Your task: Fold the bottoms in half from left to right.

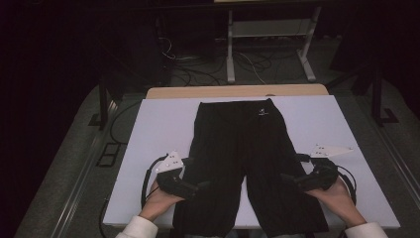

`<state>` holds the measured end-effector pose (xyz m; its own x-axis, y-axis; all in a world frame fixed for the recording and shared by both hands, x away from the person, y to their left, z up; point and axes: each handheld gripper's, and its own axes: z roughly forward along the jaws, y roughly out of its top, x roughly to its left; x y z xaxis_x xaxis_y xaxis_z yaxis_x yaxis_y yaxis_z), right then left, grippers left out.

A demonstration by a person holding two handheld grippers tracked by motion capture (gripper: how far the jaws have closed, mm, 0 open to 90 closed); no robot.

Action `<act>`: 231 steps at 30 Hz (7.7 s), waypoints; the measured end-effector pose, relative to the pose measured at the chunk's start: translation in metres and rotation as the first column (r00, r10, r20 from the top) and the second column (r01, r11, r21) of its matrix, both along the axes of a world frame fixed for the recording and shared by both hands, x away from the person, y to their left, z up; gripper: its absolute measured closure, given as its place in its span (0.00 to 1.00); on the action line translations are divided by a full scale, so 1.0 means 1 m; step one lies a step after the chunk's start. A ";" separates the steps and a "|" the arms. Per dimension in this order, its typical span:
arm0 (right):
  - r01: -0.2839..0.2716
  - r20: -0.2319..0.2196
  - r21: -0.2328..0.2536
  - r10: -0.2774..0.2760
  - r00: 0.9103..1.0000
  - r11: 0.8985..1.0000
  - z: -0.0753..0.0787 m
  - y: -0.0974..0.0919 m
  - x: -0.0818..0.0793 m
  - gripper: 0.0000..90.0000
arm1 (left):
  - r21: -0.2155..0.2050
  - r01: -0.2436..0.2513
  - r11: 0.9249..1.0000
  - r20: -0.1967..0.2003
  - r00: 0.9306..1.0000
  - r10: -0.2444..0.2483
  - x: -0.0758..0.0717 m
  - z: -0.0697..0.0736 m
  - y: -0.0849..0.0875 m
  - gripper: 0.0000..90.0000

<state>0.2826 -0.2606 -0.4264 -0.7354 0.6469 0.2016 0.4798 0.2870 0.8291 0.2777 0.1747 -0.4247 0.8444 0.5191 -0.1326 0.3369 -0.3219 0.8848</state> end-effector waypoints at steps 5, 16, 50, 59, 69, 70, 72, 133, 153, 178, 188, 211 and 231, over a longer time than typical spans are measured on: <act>0.000 0.004 -0.002 0.000 1.000 1.000 0.001 0.001 -0.001 0.00 | 0.000 0.001 1.000 0.003 1.000 -0.001 -0.001 0.000 0.000 0.00; 0.008 0.020 -0.001 -0.008 1.000 1.000 0.005 0.001 -0.003 0.00 | 0.004 -0.002 1.000 0.003 1.000 0.002 -0.001 0.000 0.000 0.00; -0.014 0.041 -0.097 0.018 0.999 0.995 0.048 0.029 0.034 0.00 | 0.018 -0.014 1.000 0.002 1.000 0.014 -0.001 -0.001 0.000 0.00; -0.016 0.039 -0.110 0.020 0.999 0.994 0.055 0.033 0.046 0.00 | 0.013 -0.018 1.000 0.000 1.000 0.018 -0.001 -0.001 0.000 0.00; -0.026 0.035 -0.123 0.031 0.999 0.992 0.060 0.044 0.062 0.00 | 0.017 -0.015 1.000 -0.005 1.000 0.015 0.000 -0.002 0.000 0.00; -0.026 0.033 -0.124 0.031 0.999 0.992 0.060 0.045 0.064 0.00 | 0.017 -0.016 1.000 -0.006 1.000 0.016 0.000 -0.002 0.000 0.00; -0.028 0.032 -0.131 0.032 0.999 0.991 0.060 0.048 0.067 0.00 | 0.016 -0.017 1.000 -0.005 1.000 0.018 0.000 -0.002 0.000 0.00; 0.001 0.036 -0.222 0.007 0.999 0.975 0.073 0.132 0.165 0.00 | -0.017 -0.026 1.000 -0.018 1.000 0.026 0.006 -0.002 0.008 0.00; 0.013 0.040 -0.222 -0.005 0.999 0.975 0.071 0.172 0.198 0.00 | -0.018 -0.014 1.000 -0.009 1.000 0.014 0.003 -0.001 0.007 0.00; 0.030 0.050 -0.205 -0.020 0.999 0.978 0.056 0.215 0.239 0.00 | -0.017 -0.023 1.000 -0.009 1.000 0.023 0.004 -0.001 0.007 0.00; 0.039 0.036 -0.163 -0.034 0.999 0.986 0.046 0.227 0.254 0.00 | -0.033 -0.028 0.999 -0.008 1.000 0.028 0.004 0.000 0.009 0.00; 0.089 -0.007 -0.099 -0.090 0.996 0.991 0.012 0.237 0.278 0.00 | -0.039 -0.022 0.999 -0.012 1.000 0.022 0.005 0.000 0.009 0.00; 0.061 -0.057 -0.115 -0.067 0.996 0.991 -0.010 0.271 0.280 0.16 | -0.037 -0.015 0.999 -0.012 1.000 0.015 0.005 0.000 0.008 0.00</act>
